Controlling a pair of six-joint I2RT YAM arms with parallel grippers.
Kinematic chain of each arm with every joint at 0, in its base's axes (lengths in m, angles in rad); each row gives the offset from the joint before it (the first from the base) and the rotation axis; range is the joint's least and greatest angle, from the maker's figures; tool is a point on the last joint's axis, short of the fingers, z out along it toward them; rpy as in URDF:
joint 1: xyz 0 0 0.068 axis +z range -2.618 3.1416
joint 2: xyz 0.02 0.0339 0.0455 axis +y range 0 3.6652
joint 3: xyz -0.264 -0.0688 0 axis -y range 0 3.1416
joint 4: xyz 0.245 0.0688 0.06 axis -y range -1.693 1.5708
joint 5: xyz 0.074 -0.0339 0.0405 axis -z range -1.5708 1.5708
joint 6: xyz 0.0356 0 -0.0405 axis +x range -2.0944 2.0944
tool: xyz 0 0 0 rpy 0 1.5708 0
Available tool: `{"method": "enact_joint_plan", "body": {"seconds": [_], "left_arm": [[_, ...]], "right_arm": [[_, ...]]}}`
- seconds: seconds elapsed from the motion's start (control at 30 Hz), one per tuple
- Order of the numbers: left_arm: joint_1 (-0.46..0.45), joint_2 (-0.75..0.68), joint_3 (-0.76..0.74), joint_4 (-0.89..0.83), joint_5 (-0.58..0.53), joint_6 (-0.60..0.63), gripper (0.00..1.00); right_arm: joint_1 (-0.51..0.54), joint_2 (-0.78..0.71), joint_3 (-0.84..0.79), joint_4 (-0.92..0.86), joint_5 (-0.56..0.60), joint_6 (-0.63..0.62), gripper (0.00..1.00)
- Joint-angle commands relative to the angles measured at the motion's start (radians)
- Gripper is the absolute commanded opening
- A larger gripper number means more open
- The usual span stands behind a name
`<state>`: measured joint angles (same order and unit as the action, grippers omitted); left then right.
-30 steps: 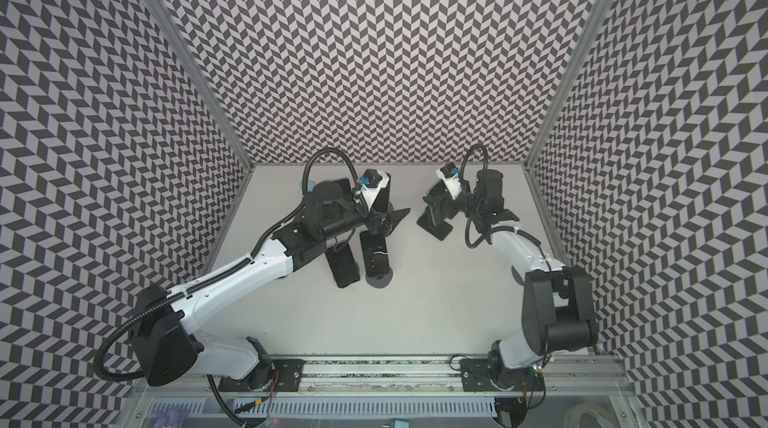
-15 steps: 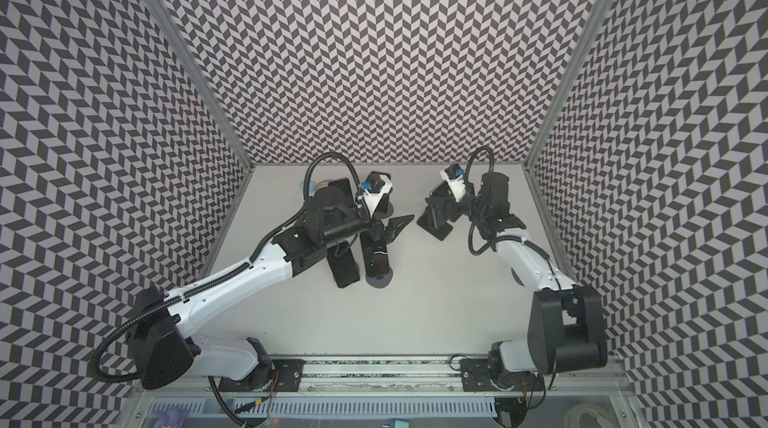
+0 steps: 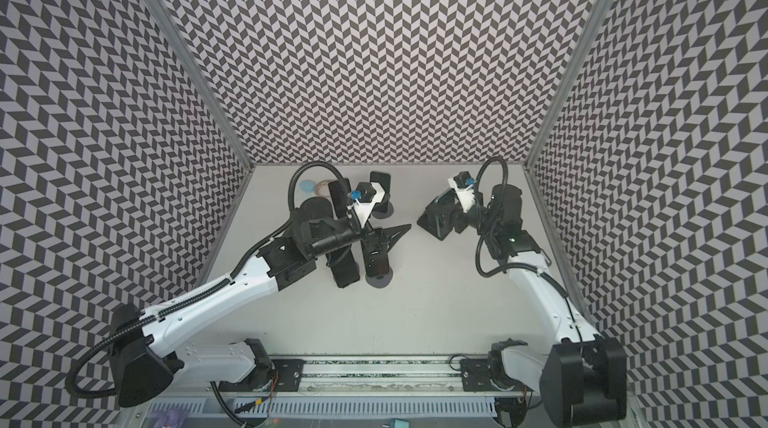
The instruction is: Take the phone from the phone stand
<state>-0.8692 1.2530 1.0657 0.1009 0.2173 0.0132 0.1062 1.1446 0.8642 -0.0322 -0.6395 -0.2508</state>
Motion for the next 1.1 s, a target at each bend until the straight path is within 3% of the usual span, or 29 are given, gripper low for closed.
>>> {"method": "enact_joint_plan", "body": {"seconds": [0.0,0.77,1.07], "left_arm": [[-0.026,-0.038,-0.031,0.001,-0.017,-0.019,0.98],[-0.222,-0.186,-0.112,-0.123,-0.140,-0.069,0.97],[-0.267,-0.222,-0.147,-0.151,-0.155,-0.095,0.97]], "right_arm": [[0.001,-0.079,-0.016,-0.007,0.015,0.036,0.55],[0.020,-0.386,-0.175,-0.219,0.086,0.225,0.51],[0.029,-0.441,-0.188,-0.274,0.178,0.323,0.49]]}}
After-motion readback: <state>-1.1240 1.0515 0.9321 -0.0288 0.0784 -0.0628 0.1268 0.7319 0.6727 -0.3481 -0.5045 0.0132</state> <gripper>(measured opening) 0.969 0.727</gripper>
